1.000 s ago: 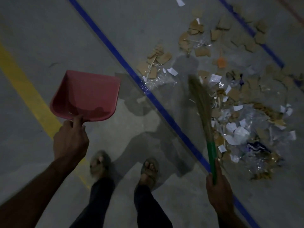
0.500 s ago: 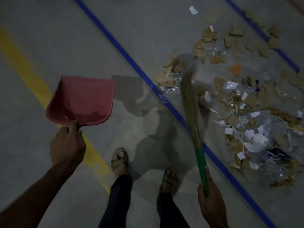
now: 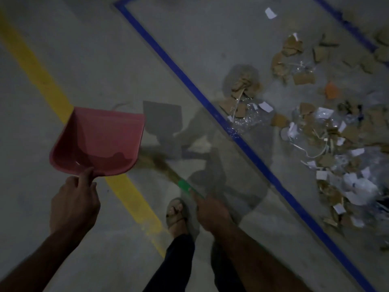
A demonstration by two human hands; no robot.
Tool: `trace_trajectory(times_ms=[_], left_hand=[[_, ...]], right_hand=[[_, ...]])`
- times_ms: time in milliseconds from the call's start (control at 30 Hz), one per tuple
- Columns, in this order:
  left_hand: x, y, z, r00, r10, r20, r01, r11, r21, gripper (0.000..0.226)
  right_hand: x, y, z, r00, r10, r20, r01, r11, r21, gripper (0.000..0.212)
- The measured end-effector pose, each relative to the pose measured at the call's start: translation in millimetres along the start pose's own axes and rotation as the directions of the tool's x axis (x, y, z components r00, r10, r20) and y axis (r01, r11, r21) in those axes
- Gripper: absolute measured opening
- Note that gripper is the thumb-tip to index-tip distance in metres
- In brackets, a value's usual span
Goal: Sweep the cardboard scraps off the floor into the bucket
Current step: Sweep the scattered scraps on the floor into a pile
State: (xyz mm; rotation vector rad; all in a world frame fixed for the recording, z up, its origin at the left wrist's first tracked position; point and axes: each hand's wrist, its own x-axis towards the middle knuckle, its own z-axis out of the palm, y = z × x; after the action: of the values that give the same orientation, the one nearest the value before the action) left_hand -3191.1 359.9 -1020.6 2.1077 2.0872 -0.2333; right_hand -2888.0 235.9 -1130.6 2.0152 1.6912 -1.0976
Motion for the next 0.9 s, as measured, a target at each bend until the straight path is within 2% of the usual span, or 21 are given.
trace_trajectory(times_ms=[33,67,100,167,233,300,367,433,500,633,733,767,833,900], left_hand=[[3,4,9,1.000,0.011,0.020,-0.011,1.000,-0.007,0.040],[2,4,6,1.000,0.005,0.021,-0.005,1.000,-0.005,0.040],[8,13,15,0.999,0.028,0.028,-0.028,1.000,-0.010,0.040],[15,27,19,0.997,0.061,0.047,-0.061,0.998,-0.016,0.041],[33,51,29,0.994,0.095,0.056,-0.094,0.995,-0.030,0.041],[47,71,26,0.991,0.128,0.033,-0.127,0.991,-0.037,0.040],[60,92,24,0.987,0.161,0.029,-0.159,0.986,-0.046,0.039],[84,124,21,0.975,0.219,0.026,-0.218,0.975,-0.044,0.038],[99,148,17,0.967,0.254,0.008,-0.254,0.966,-0.048,0.038],[134,207,12,0.945,0.327,0.013,-0.327,0.945,-0.019,0.040],[152,242,3,0.934,0.357,-0.003,-0.357,0.934,-0.018,0.039],[152,244,2,0.936,0.351,-0.012,-0.351,0.936,-0.019,0.039],[169,271,-9,0.926,0.377,-0.016,-0.377,0.926,-0.028,0.039],[179,283,-17,0.921,0.386,-0.045,-0.388,0.921,-0.030,0.039]], right_hand=[[15,5,0,0.998,0.066,0.000,-0.066,0.998,0.011,0.055],[24,4,-5,0.995,0.100,-0.020,-0.098,0.992,0.077,0.059],[28,17,-7,0.978,0.206,-0.024,-0.197,0.962,0.190,0.062],[32,40,-15,0.923,0.383,-0.024,-0.343,0.851,0.397,0.065],[35,84,-28,0.844,0.534,0.042,-0.481,0.720,0.500,0.068],[33,124,-44,0.786,0.614,0.076,-0.544,0.628,0.556,0.068],[28,161,-61,0.735,0.671,0.095,-0.568,0.534,0.627,0.054],[30,211,-79,0.649,0.752,0.119,-0.603,0.412,0.683,0.042],[27,249,-92,0.599,0.793,0.114,-0.593,0.342,0.729,0.048],[9,301,-111,0.552,0.834,0.023,-0.566,0.354,0.744,0.061],[-21,303,-121,0.500,0.860,-0.106,-0.475,0.374,0.796,0.063],[-29,297,-114,0.504,0.853,-0.135,-0.456,0.396,0.797,0.064],[-49,303,-124,0.479,0.863,-0.160,-0.430,0.390,0.815,0.065],[-61,298,-125,0.490,0.854,-0.175,-0.423,0.408,0.809,0.065]])
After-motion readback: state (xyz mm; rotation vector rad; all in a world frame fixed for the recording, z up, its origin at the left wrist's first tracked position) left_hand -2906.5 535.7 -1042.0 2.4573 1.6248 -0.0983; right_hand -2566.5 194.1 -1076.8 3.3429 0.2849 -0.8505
